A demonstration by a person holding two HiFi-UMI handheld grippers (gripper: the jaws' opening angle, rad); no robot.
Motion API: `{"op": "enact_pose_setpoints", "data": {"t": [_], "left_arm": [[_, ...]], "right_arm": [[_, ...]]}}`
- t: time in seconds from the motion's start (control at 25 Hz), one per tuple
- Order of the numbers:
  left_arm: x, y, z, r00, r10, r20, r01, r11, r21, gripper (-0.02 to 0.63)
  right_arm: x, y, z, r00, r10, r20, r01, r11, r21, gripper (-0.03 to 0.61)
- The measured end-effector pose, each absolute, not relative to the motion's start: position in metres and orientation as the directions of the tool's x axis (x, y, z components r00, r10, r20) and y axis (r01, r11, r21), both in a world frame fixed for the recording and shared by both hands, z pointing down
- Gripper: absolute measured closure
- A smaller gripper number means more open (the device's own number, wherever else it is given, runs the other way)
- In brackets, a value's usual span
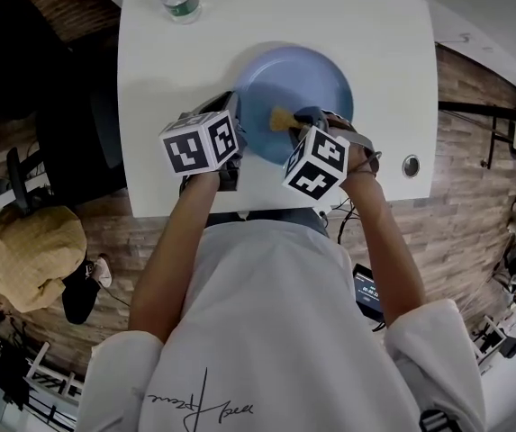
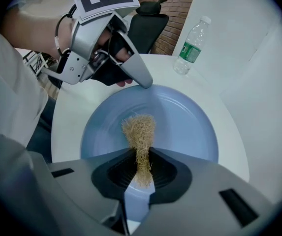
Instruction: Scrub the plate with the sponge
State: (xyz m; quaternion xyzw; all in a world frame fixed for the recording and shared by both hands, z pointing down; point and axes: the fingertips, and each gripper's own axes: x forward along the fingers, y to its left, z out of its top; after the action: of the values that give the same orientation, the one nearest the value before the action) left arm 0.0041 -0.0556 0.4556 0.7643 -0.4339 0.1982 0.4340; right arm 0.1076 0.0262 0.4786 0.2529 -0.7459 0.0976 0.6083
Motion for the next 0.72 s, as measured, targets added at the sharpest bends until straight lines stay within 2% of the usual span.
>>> {"op": "enact_pose_setpoints", "data": {"t": [0.16,0.48,0.72], "left_arm": [[0.0,-0.053,0.449,0.554,-0.487,0.675,-0.831,-0.272,0.486,0.578],[-0.023,-0.032,0.428,0.547,-0.503,0.669,-0.837,-0.32,0.444,0.574],[-0.029,-0.009,0.396,0.605,-0.498,0.621,-0.796,-0.39,0.463,0.574]], "right_arm": [[0.101,0.041,0.477,-0.174,-0.226,0.958,-0.515,0.851,0.107,0.531],[0.095,0.045,0.45,-0.279,-0.302,0.911,-0.662,0.748,0.046,0.531],[0.1,0.052,0.429,-0.271,-0.344,0.899,-0.701,0.711,0.061,0.531]]}}
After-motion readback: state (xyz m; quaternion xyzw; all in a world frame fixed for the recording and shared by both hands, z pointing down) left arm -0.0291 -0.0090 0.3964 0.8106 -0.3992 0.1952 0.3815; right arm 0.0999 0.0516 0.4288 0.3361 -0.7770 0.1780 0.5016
